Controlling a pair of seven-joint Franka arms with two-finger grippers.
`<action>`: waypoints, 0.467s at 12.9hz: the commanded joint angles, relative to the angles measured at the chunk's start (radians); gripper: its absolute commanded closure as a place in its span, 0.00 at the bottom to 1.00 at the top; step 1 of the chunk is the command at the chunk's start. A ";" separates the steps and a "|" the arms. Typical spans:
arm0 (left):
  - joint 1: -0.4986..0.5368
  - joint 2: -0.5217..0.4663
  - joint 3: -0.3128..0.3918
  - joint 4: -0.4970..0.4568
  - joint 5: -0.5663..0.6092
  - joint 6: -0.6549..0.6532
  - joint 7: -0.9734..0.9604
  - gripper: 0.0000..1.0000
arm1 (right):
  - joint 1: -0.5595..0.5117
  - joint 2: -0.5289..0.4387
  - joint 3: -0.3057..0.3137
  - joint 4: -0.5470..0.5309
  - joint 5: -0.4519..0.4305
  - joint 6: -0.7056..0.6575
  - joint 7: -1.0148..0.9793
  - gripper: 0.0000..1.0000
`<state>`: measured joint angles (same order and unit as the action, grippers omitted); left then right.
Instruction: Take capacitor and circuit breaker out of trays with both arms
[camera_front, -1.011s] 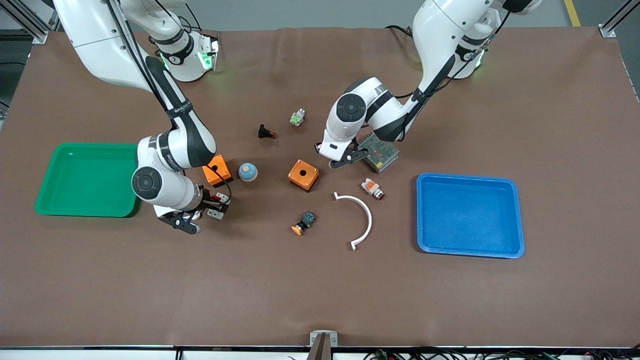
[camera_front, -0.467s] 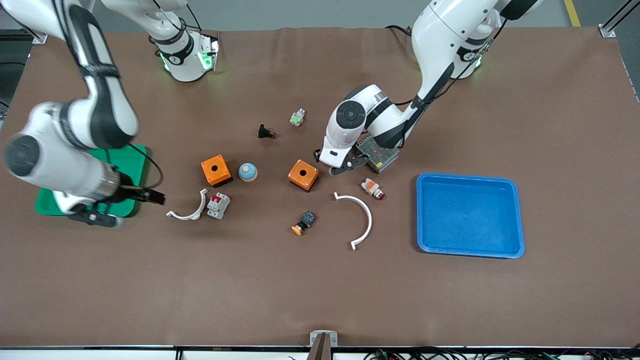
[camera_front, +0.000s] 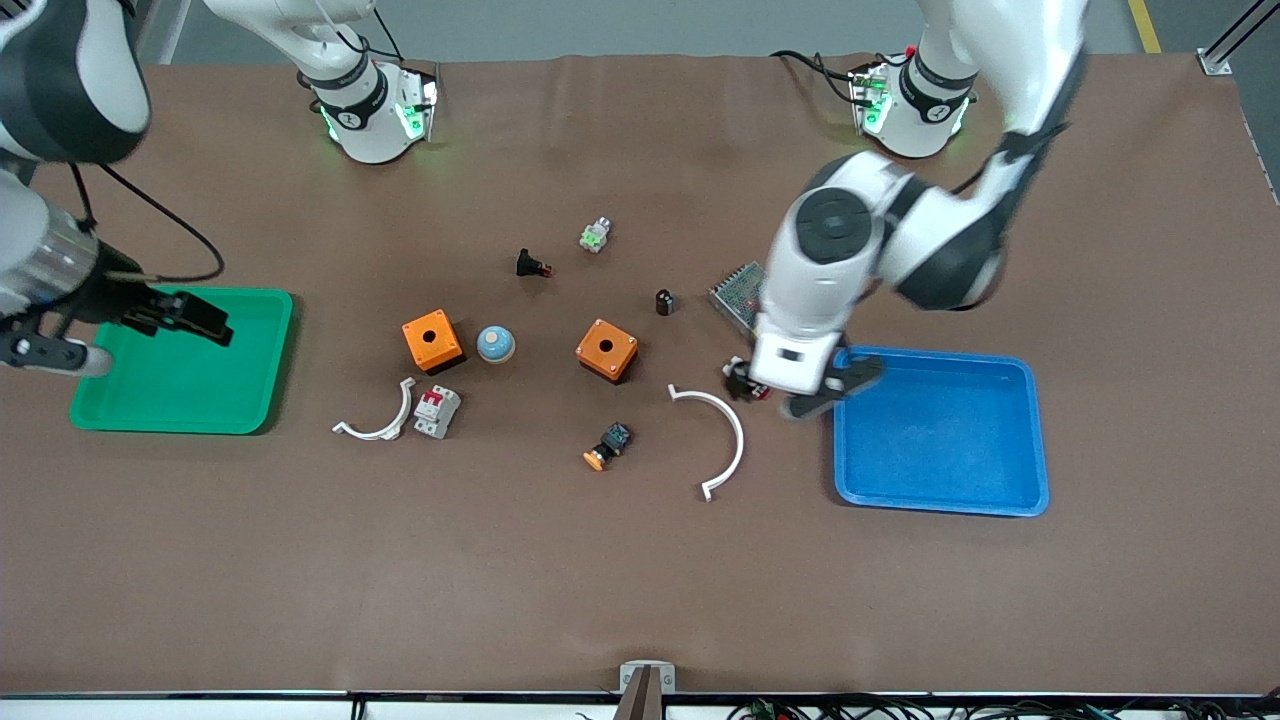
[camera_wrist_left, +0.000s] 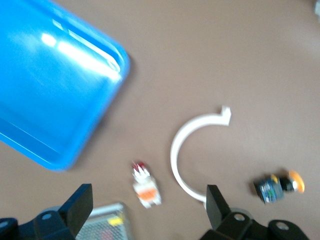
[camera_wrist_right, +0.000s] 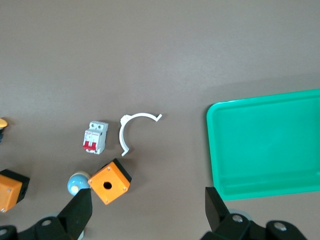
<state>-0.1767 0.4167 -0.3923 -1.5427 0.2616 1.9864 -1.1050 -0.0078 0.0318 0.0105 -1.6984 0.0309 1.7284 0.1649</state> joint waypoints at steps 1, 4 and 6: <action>0.077 -0.053 -0.005 0.055 0.027 -0.099 0.118 0.00 | -0.017 -0.050 0.012 0.023 -0.014 -0.065 -0.004 0.00; 0.199 -0.154 -0.013 0.052 0.015 -0.205 0.354 0.00 | -0.050 -0.079 0.020 0.020 -0.011 -0.067 -0.005 0.00; 0.238 -0.202 -0.014 0.053 0.007 -0.265 0.454 0.00 | -0.050 -0.104 0.023 0.016 -0.011 -0.067 -0.010 0.00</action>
<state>0.0342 0.2689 -0.3926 -1.4792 0.2685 1.7779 -0.7253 -0.0334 -0.0399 0.0117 -1.6745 0.0306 1.6709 0.1624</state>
